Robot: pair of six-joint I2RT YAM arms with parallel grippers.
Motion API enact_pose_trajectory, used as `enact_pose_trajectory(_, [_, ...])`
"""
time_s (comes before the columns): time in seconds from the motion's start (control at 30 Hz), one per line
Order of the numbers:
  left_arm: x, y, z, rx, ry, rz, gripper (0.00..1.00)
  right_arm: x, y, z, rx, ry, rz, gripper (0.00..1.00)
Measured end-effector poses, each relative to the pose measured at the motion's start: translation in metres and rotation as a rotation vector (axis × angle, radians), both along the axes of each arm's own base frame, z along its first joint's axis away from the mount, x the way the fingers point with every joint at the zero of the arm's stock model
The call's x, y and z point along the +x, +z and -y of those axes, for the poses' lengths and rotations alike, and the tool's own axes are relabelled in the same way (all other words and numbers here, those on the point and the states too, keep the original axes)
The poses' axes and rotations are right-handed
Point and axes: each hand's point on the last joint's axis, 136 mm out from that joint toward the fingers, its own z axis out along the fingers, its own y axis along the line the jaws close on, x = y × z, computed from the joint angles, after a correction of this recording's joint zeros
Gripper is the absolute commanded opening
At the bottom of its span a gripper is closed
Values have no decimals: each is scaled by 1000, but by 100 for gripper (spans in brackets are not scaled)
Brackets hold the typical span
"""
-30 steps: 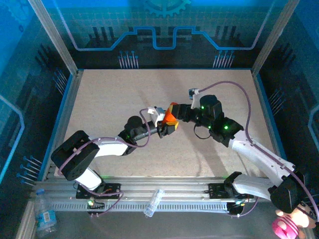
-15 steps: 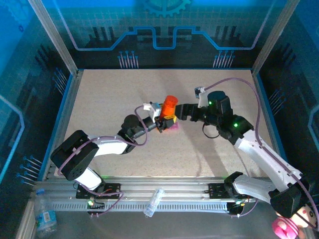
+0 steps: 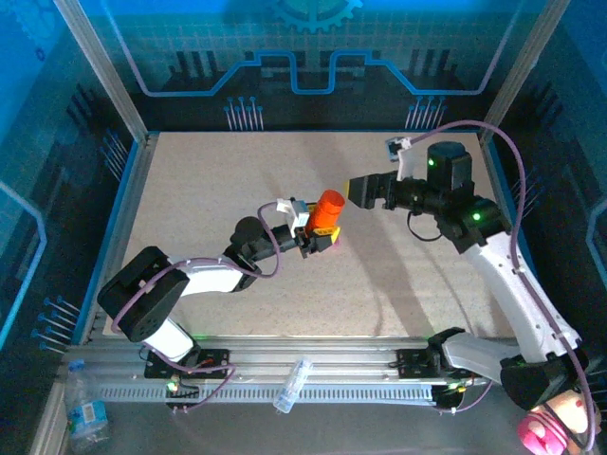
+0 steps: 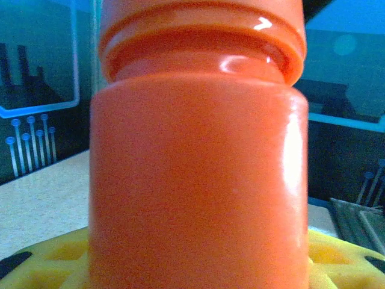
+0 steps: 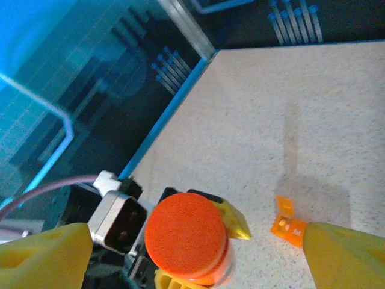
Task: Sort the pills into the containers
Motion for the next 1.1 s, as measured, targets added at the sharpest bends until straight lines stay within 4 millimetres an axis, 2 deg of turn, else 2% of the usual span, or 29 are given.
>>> enact_pose_trajectory(0.23, [-8, -1, 4, 8, -81, -17, 0, -1, -18, -6, -62, 62, -88, 89])
enact_pose_trajectory(0.53, [-7, -11, 3, 22, -125, -61, 0, -17, -38, -12, -124, 151, -157, 91])
enact_pose_trajectory(0.7, [-8, -13, 6, 21, -147, -78, 0, -16, -51, -18, -155, 180, -197, 91])
enact_pose_trajectory(0.93, [-6, -15, 8, 22, -157, -88, 0, -10, -60, -27, -177, 208, -220, 85])
enact_pose_trajectory(1.03, [-6, -16, 9, 24, -161, -91, 0, -10, -62, -29, -182, 216, -226, 79])
enact_pose_trajectory(1.1, [-6, -17, 9, 25, -162, -92, 0, -11, -63, -30, -183, 220, -227, 72])
